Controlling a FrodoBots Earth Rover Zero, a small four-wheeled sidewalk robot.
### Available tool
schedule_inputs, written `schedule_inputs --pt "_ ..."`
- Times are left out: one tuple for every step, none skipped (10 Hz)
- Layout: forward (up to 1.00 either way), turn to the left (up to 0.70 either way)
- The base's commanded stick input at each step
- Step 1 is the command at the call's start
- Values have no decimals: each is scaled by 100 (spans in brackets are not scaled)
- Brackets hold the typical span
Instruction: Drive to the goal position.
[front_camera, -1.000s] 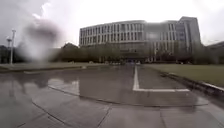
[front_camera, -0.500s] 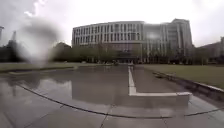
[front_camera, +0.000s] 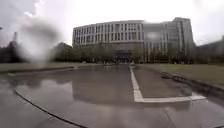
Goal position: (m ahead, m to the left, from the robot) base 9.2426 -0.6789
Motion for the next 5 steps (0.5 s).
schedule_inputs --pt "70 -32" --pt "70 -24" --pt "70 -8" --pt "70 0" --pt "70 0"
